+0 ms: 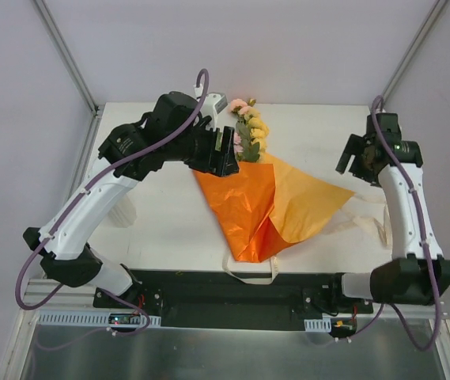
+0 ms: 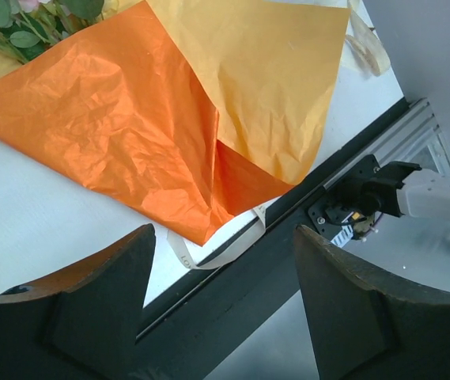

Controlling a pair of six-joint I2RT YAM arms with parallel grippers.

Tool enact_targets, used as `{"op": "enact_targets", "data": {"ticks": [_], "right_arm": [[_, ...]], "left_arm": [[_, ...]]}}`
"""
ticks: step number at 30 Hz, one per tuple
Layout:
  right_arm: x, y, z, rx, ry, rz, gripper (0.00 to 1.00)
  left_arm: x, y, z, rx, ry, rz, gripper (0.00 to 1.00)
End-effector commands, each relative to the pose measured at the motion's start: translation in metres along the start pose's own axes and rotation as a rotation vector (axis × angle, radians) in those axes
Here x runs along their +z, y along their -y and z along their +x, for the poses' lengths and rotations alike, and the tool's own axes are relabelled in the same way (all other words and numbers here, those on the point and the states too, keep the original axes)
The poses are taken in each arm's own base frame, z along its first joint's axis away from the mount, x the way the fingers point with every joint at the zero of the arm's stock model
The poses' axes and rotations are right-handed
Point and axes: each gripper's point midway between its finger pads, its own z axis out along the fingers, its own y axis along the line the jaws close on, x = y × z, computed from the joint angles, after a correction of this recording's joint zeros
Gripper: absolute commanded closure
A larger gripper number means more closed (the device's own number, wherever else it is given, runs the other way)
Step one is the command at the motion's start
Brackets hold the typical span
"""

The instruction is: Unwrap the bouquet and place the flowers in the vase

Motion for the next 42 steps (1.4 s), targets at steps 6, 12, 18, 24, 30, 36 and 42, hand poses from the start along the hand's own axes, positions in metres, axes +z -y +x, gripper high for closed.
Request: {"op": "enact_targets", "data": {"ticks": [6, 12, 18, 24, 30, 36, 42], "right_arm": [[-0.093, -0.099, 0.104, -0.221, -0.034, -0.526, 0.14], [-0.076, -0.151, 0.151, -0.134, -0.254, -0.769, 0.18], [-0.068, -0.180, 0.159, -0.244, -0.357, -0.877, 0.09], [-0.062, -0.197, 0.149, -0.292, -0.373, -0.866, 0.09], [-0.098, -0.157, 0.186, -0.578, -0.300, -0.703, 0.10], [-0.122, -0.122, 0.263, -0.841, -0.194, -0.641, 0.09], [-0.120, -0.161, 0.316, -1.099, -0.048, -0.648, 0.15]], "left_arm": [[0.012, -0.010, 0.010, -0.024, -0.060, 0.007, 0.35], [0.039, -0.005, 0.039, -0.097, -0.200, 0.054, 0.39], [0.029, -0.006, 0.047, -0.130, -0.177, 0.058, 0.38], [0.027, -0.012, 0.060, -0.178, -0.178, 0.043, 0.38], [0.022, -0.023, 0.068, -0.186, -0.159, -0.007, 0.43], [0.002, -0.058, 0.060, -0.217, -0.023, -0.192, 0.49], [-0.050, -0.080, 0.064, -0.317, 0.177, -0.270, 0.46]]}}
